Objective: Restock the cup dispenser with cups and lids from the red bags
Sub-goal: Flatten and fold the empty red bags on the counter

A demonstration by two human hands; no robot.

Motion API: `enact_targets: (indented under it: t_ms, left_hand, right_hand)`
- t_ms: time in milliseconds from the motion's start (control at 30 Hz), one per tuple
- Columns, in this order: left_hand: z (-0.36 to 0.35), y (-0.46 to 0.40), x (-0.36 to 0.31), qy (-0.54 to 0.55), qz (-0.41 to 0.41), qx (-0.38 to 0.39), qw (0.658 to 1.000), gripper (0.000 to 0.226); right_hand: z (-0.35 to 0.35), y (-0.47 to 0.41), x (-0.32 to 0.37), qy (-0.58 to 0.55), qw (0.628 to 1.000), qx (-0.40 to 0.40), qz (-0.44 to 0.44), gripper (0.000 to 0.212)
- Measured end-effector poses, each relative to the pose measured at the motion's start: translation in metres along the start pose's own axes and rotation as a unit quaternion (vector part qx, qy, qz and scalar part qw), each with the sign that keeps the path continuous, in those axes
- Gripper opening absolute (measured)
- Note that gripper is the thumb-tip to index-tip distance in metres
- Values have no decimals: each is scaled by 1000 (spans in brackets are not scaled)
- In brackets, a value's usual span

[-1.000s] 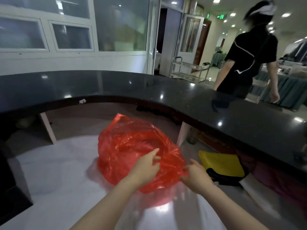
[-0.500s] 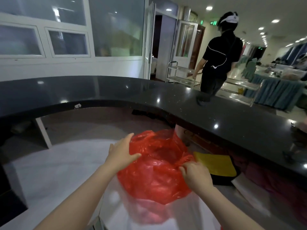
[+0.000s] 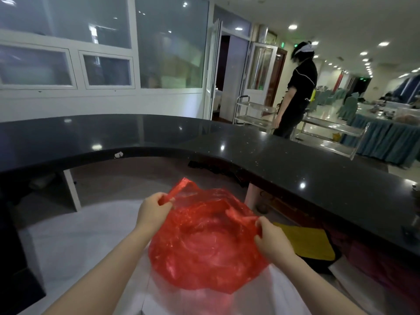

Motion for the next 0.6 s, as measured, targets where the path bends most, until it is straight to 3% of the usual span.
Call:
enact_targets:
  t_ms: [100, 167, 367, 600]
  left_hand:
    - [7, -6, -13, 124, 19, 29, 992, 15]
    - [9, -4, -29, 183, 22, 53, 981, 17]
    - [-11, 25, -91, 163, -56, 164, 971, 12]
    - [-36, 58, -129, 134, -87, 184, 970, 74]
  right_hand:
    - [27, -9, 21, -99, 994, -54, 15, 31]
    - [47, -14, 33, -137, 987, -87, 23, 28]
    - [80, -13, 69, -175, 971, -133, 88, 12]
    - [78, 6, 95, -56, 970, -134, 192, 16]
Point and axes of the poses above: each hand's wrist, its own y-axis away from the middle knuckle, its own z-axis out of the back of the hand, x = y × z, the point moved 8 cm from there along -y, towards the middle knuckle, and after that the axes turned 7 degrees about z, right-handed, at the moved point
